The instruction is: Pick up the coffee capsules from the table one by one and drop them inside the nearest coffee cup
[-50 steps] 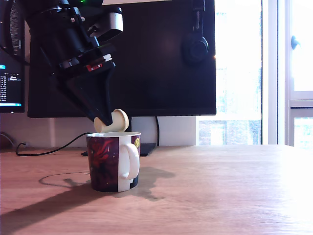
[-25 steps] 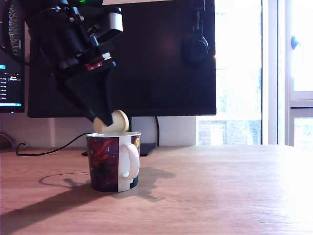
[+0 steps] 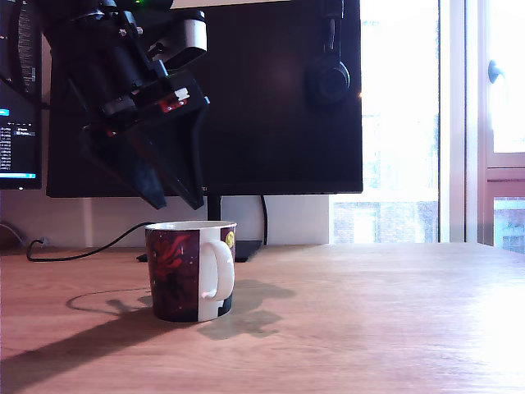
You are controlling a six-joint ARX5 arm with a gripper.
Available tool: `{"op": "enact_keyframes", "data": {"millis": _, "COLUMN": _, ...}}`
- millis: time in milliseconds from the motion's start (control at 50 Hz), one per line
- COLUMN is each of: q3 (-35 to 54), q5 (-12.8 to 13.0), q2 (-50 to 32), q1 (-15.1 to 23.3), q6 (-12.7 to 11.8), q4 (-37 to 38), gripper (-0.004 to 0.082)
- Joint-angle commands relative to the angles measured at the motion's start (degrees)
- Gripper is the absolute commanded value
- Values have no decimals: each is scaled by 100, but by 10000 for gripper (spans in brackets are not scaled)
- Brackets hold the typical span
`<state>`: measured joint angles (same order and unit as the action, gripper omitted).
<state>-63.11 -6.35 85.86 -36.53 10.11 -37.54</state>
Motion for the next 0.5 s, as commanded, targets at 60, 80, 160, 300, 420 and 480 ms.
{"op": "enact_keyframes", "data": {"millis": 60, "q3": -35, "q5": -7, "q2": -164, "q1": 94, "q6": -94, "q4": 11, "gripper": 381}}
{"op": "enact_keyframes", "data": {"millis": 80, "q3": -35, "q5": -7, "q2": -192, "q1": 107, "q6": -94, "q4": 7, "gripper": 317}}
{"op": "enact_keyframes", "data": {"millis": 160, "q3": -35, "q5": -11, "q2": -326, "q1": 173, "q6": -221, "q4": -74, "gripper": 56}}
{"op": "enact_keyframes", "data": {"millis": 300, "q3": -35, "q5": -7, "q2": -629, "q1": 306, "q6": -417, "q4": -168, "gripper": -13}}
{"op": "enact_keyframes", "data": {"millis": 420, "q3": -35, "q5": -7, "q2": -881, "q1": 343, "q6": -522, "q4": -321, "gripper": -13}}
{"op": "enact_keyframes", "data": {"millis": 480, "q3": -33, "q5": -4, "q2": -992, "q1": 343, "q6": -525, "q4": -483, "gripper": -13}}
